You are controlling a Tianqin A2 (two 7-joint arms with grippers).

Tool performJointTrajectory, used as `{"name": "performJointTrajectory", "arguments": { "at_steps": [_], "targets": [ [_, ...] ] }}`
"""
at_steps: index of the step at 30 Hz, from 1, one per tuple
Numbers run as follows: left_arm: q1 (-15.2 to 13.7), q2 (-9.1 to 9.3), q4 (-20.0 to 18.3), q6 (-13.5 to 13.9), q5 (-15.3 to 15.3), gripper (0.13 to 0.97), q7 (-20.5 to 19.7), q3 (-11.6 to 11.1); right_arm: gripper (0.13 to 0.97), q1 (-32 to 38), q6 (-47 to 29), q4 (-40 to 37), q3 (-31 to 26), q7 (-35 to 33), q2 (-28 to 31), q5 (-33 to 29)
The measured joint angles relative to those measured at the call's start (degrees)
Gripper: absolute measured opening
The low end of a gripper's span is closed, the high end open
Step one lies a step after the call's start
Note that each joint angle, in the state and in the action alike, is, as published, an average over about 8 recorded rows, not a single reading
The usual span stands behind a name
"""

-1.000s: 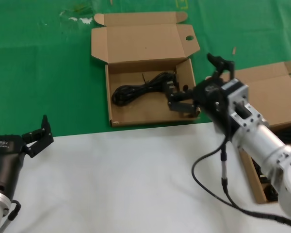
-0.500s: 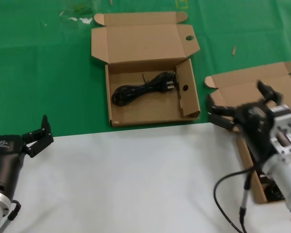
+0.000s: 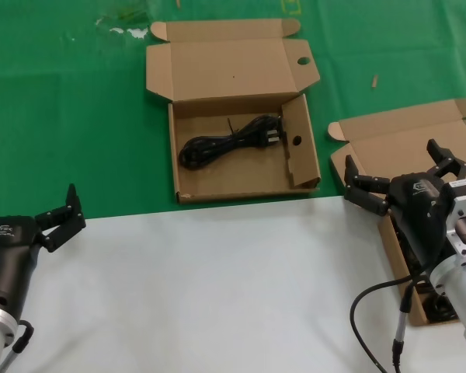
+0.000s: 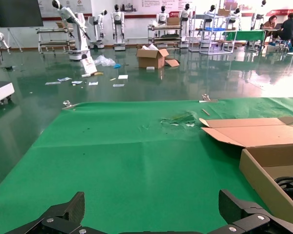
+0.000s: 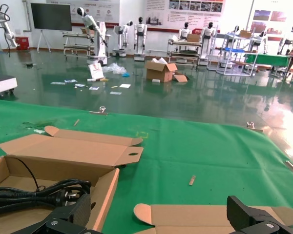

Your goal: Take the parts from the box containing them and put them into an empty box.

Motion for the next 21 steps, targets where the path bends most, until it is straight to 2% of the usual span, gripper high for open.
{"name": "performJointTrajectory", "arguments": {
  "at_steps": [21],
  "targets": [
    [0.00,0.00,0.00,0.00,-0.01,0.966,-0.02,0.00,0.966,0.00,0.00,0.00,0.00,0.00,0.00,0.00]
  ]
}}
